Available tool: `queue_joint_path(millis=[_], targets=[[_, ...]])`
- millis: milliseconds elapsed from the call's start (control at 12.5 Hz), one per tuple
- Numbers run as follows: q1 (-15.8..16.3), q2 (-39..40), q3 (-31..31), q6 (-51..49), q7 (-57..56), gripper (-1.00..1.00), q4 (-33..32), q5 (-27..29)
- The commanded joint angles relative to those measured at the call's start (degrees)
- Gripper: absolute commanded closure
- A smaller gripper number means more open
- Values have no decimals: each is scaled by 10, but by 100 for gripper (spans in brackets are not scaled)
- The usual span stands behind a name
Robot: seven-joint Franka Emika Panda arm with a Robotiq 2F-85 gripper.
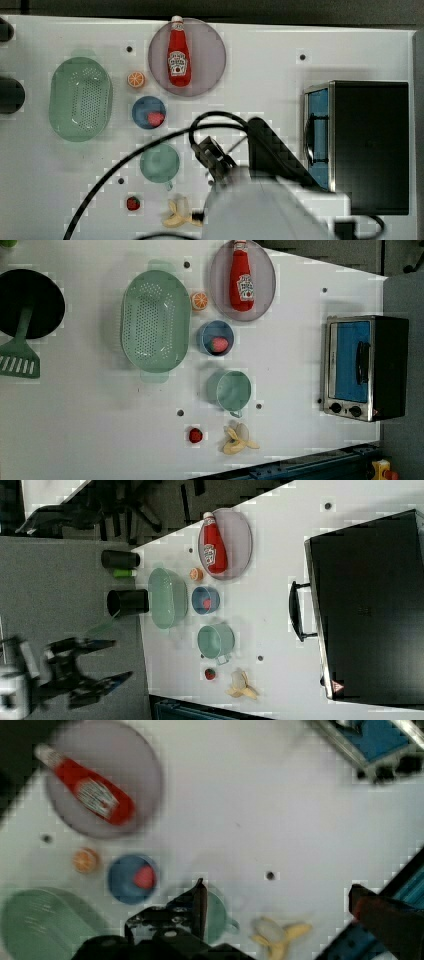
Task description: Flap open oven.
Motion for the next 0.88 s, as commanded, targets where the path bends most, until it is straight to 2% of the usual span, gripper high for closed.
queue_joint_path(millis=[80,480,560,720,880], targets=[[-6,35,-6,2,-25,-65,-2,4],[-7,37,-7,1,-25,55,-6,4],[-8,38,-8,1,-25,65,-10,4],[-9,38,-12,1,-49,65,-26,1],[-11,38,-21,6,-143,65,-48,-7]])
